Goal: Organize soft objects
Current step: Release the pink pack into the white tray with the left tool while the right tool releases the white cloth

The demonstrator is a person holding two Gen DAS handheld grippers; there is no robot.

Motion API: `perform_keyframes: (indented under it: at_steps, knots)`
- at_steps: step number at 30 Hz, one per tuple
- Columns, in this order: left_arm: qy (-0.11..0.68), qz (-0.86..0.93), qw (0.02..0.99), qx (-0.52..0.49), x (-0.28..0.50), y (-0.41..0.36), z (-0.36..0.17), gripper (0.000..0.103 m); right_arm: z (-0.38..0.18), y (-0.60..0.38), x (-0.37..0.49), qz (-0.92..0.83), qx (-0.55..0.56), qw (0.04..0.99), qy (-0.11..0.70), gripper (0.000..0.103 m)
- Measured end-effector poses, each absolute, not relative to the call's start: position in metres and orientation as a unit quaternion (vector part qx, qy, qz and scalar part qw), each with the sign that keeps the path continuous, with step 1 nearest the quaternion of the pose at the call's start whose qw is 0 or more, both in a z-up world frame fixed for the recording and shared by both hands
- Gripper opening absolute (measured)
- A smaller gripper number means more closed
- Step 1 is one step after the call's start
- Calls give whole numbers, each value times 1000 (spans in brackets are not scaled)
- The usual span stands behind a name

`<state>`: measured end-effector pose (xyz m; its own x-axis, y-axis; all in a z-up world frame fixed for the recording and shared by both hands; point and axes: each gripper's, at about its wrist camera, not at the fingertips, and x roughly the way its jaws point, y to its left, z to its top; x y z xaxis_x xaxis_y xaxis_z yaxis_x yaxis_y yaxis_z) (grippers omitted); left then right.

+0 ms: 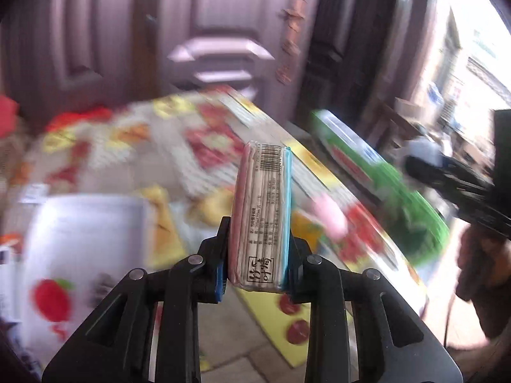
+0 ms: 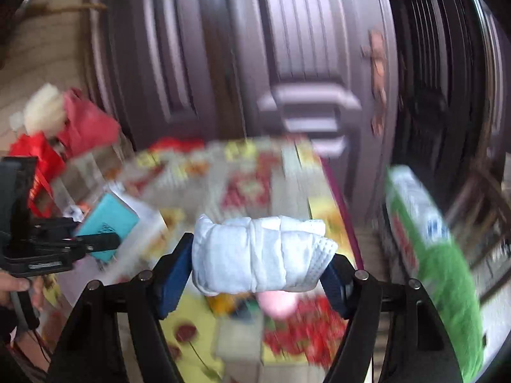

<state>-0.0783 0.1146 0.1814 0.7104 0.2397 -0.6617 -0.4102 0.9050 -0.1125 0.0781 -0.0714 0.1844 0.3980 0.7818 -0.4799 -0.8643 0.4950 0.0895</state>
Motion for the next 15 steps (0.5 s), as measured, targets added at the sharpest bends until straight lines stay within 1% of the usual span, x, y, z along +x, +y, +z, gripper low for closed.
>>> perform_keyframes:
  at_steps: [6,9,15]
  knots:
    - [292,257,912,-130,-132,142,216,26,247,-48,50,536,-7,826,173,73]
    - [281,275,910,-134,-154,152,222,26,255,-36,33,550,2,820,158,73]
    - [258,301,909,-132,-195,164,234,26,255,-14,8,567,18,807,165,73]
